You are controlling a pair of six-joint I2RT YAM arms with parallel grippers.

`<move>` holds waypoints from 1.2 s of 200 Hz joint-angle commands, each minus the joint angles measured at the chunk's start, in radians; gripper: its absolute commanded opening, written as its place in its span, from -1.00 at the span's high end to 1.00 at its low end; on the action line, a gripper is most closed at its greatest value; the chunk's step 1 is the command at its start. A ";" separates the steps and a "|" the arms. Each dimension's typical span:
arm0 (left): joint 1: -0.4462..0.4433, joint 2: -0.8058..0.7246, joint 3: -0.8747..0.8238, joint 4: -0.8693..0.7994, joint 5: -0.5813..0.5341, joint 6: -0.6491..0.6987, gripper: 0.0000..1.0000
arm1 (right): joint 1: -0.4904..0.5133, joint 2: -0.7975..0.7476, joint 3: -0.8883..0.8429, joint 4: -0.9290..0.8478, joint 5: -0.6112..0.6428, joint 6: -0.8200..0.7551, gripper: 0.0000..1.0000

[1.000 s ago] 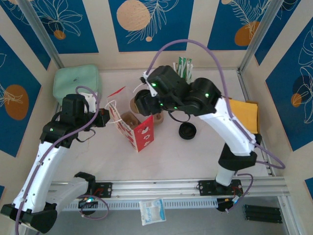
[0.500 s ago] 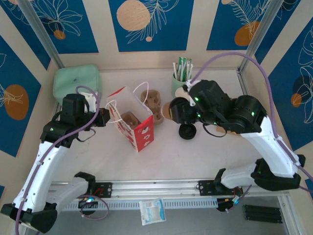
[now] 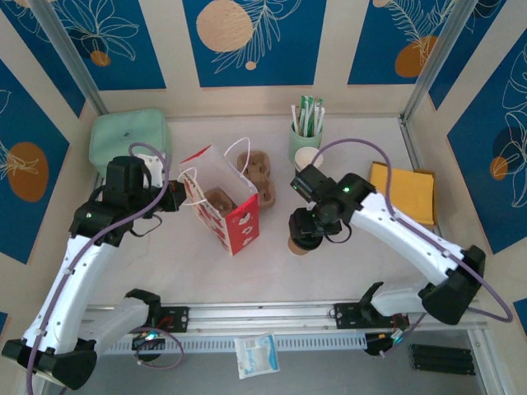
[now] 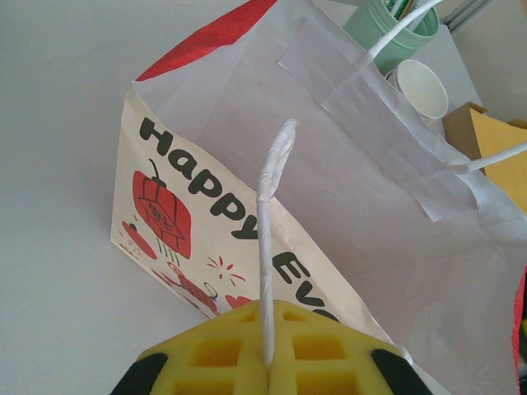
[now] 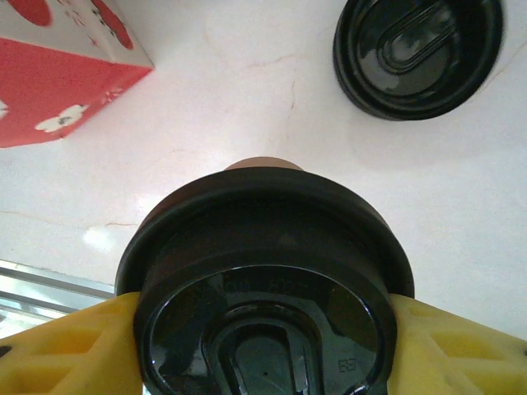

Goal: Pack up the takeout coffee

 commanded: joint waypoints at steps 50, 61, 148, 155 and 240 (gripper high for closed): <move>0.010 0.009 0.018 0.010 0.010 -0.007 1.00 | 0.001 0.145 -0.036 0.135 -0.007 0.003 -0.05; 0.010 0.012 0.018 0.012 0.011 -0.006 1.00 | -0.002 0.165 -0.041 0.143 -0.005 0.001 -0.05; 0.010 0.013 0.008 0.018 0.011 -0.008 1.00 | 0.020 0.231 -0.093 0.189 0.093 0.017 -0.14; 0.010 0.012 0.008 0.018 0.011 -0.008 1.00 | 0.025 0.230 -0.098 0.192 0.098 0.024 -0.18; 0.010 0.010 0.005 0.016 0.010 -0.014 1.00 | 0.060 0.235 -0.145 0.215 0.173 0.082 -0.45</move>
